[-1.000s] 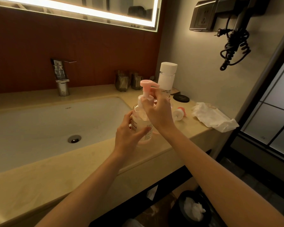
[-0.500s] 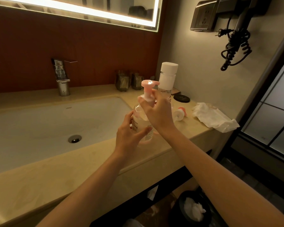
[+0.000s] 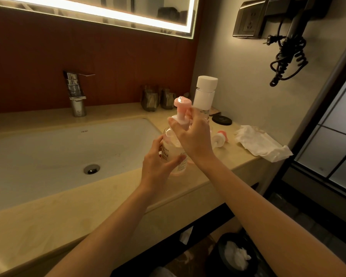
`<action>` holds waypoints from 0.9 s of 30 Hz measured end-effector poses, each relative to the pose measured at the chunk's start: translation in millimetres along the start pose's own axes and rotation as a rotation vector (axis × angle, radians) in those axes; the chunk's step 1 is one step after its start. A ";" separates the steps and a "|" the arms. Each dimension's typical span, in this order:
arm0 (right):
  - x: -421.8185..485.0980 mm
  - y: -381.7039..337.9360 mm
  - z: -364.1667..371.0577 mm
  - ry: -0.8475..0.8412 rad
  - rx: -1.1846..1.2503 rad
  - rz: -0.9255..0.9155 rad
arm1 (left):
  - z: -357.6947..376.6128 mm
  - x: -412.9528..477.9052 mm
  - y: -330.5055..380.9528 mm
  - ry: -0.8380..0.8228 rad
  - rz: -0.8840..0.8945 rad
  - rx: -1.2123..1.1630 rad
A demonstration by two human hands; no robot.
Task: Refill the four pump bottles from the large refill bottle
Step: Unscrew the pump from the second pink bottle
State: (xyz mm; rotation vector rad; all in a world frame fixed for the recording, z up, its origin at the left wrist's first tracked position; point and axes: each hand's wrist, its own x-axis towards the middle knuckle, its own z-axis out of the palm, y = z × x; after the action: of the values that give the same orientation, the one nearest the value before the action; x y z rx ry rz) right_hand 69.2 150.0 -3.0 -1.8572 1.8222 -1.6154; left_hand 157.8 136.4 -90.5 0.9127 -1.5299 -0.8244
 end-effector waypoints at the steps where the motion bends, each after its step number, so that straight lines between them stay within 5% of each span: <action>1: 0.7 0.9 0.8 0.015 -0.024 -0.004 | 0.2 0.2 -0.1 0.002 0.000 -0.001; 27: -0.5 9.5 -1.8 0.006 0.000 -0.046 | 0.0 -0.6 1.7 0.004 -0.009 -0.027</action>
State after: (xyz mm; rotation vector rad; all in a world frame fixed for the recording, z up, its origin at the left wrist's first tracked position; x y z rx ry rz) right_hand 61.7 148.8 -8.9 -1.9098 1.7954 -1.6375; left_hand 157.6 137.7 -89.2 0.9012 -1.5082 -0.8473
